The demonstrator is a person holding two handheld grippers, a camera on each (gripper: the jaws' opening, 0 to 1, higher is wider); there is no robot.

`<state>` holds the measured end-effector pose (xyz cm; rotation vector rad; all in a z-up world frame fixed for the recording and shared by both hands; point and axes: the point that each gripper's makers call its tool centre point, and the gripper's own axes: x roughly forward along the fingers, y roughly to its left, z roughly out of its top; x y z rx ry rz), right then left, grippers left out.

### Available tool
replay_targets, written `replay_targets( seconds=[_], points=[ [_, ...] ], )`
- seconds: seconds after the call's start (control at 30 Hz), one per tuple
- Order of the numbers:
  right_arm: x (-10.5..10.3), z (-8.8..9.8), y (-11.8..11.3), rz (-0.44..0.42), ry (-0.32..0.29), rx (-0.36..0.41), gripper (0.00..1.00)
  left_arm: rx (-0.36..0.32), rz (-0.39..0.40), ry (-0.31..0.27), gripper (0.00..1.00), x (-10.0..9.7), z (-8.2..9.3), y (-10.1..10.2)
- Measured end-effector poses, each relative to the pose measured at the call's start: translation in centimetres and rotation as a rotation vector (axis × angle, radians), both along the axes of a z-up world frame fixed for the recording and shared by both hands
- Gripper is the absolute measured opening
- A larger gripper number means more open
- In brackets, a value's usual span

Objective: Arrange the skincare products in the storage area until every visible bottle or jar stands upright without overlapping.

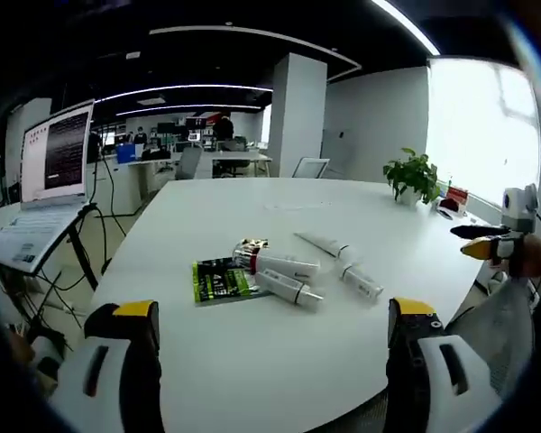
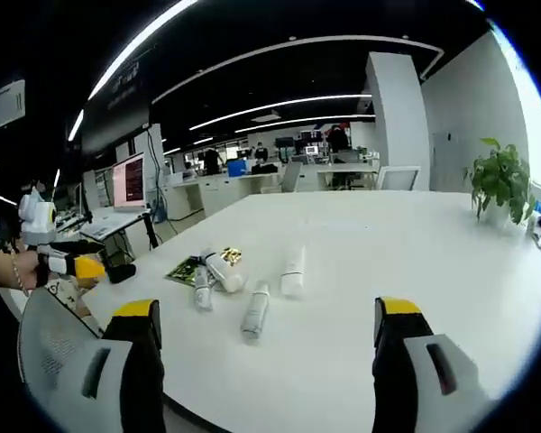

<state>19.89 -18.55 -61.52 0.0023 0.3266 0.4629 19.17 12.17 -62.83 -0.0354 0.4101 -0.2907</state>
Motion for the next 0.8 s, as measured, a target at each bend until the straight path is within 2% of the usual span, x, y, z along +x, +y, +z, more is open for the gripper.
replay_targets(
  seconds=[0.23,0.47,0.53,0.6,0.73,0.8],
  points=[
    [-0.5,0.2,0.8,0.045,-0.004,0.012,1.00,0.035,0.006,-0.005,0.98,-0.1,0.0,0.3],
    [-0.5,0.1,1.1,0.054,0.000,-0.006,1.00,0.028,-0.003,-0.018,0.99,0.0,0.4,0.0],
    [-0.3,0.1,0.7,0.025,-0.001,-0.011,1.00,-0.022,-0.051,0.003,0.98,-0.3,0.3,-1.1],
    [-0.2,-0.1,0.3,0.005,0.008,-0.014,1.00,-0.011,-0.066,0.009,0.99,-0.4,0.2,-1.2],
    [-0.2,-0.1,0.2,0.004,-0.002,-0.024,1.00,-0.016,-0.129,-0.022,0.99,-0.3,0.6,-2.2],
    [-0.3,0.2,0.2,0.010,-0.009,0.000,1.00,-0.023,-0.147,-0.016,0.99,-0.2,0.6,-2.4]
  ],
)
